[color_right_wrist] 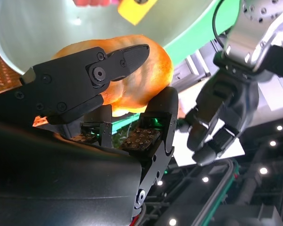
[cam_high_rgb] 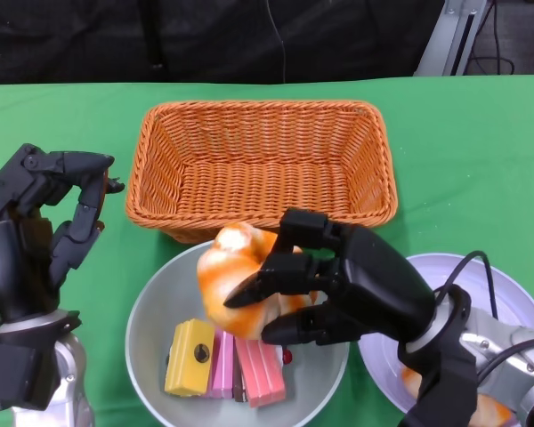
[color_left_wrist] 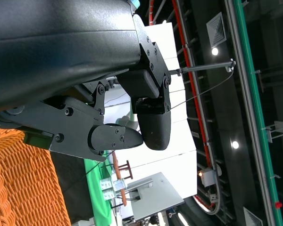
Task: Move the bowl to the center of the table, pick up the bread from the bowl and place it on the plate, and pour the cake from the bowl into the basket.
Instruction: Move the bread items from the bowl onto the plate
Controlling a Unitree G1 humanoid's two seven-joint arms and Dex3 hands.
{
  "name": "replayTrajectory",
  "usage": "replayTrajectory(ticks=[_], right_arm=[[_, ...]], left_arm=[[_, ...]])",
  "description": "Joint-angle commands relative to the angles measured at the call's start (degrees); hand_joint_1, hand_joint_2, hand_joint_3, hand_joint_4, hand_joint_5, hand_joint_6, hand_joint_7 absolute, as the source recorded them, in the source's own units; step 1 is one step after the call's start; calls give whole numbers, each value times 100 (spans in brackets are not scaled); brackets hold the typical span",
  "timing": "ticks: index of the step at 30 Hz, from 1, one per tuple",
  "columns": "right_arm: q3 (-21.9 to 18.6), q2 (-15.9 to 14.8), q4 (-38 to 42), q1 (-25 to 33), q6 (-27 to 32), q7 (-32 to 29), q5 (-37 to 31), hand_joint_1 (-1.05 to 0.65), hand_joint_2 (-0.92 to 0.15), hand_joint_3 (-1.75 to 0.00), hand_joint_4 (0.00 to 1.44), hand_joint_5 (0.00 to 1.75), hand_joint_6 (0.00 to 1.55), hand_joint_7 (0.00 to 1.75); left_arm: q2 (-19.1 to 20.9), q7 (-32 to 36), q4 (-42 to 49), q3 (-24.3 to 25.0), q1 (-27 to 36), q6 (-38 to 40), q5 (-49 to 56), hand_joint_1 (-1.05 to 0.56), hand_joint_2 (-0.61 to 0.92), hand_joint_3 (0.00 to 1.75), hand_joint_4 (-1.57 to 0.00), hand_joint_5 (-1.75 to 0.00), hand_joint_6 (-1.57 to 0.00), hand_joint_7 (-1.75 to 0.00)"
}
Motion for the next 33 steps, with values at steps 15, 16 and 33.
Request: replayTrajectory(ticks=[15,16,33], right_arm=[[-414,-100,-529,389,-169,750,775,-20,-90,-1,79,137,85,84],[-451,-118,-577,417,-168,770,803,-21,-90,-1,78,140,83,90],[-1202,-546,-1126,916,-297,1150,1290,-26,-92,-8,72,145,72,112]], left_arm=[[123,-169,76,19,-76,3,-202,-15,92,37,-77,-131,-89,-89],[132,-162,84,24,-79,-9,-186,-14,92,37,-77,-130,-89,-88],[184,-236,179,93,-120,-13,-212,-15,92,37,-77,-130,-89,-87]])
